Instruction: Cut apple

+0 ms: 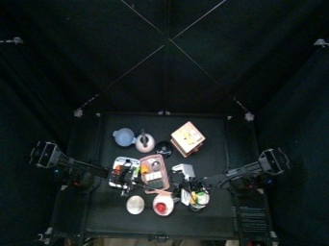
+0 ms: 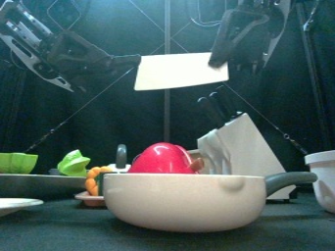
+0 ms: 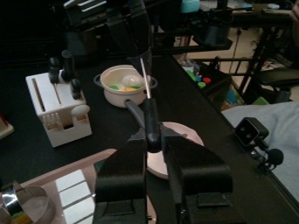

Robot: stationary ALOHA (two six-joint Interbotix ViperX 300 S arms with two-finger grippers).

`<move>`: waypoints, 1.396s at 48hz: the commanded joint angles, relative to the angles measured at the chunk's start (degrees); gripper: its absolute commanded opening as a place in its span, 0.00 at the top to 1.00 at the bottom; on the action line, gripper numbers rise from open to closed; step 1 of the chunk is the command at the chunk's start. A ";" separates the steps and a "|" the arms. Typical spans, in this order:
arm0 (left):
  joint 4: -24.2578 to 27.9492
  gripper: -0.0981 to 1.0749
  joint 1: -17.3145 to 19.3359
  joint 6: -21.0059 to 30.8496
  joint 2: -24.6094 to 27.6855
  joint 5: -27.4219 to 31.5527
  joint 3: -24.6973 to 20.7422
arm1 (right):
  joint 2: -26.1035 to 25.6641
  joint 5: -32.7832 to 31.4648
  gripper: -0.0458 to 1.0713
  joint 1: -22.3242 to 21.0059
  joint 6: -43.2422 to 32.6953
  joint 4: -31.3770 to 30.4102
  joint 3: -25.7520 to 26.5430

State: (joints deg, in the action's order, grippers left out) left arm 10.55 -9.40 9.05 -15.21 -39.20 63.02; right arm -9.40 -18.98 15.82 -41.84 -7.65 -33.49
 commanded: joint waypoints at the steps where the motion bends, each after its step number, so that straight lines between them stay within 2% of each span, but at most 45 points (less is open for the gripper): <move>1: 0.09 0.59 -0.62 -0.09 -0.35 0.00 -0.53 | -0.18 0.09 0.65 0.62 0.09 0.18 1.58; 21: 0.18 0.59 -6.24 -0.09 1.32 2.99 2.37 | 6.77 1.14 0.65 5.27 -0.26 0.18 4.57; 34: 0.70 0.59 -7.21 -0.18 5.54 2.99 1.05 | 10.28 0.62 0.65 7.29 -0.35 0.53 5.62; 45: 2.99 0.59 -7.21 -0.09 8.17 3.08 -1.14 | 10.81 0.26 0.65 8.00 -0.44 0.88 5.19; 67: 2.81 0.59 -7.21 -0.09 10.90 3.08 -2.20 | 11.95 -0.09 0.65 7.91 -0.44 1.05 4.92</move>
State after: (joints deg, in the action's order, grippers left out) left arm 13.10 -16.26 9.05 -4.04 -36.04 61.26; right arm 3.52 -18.81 22.68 -42.45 -6.86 -28.92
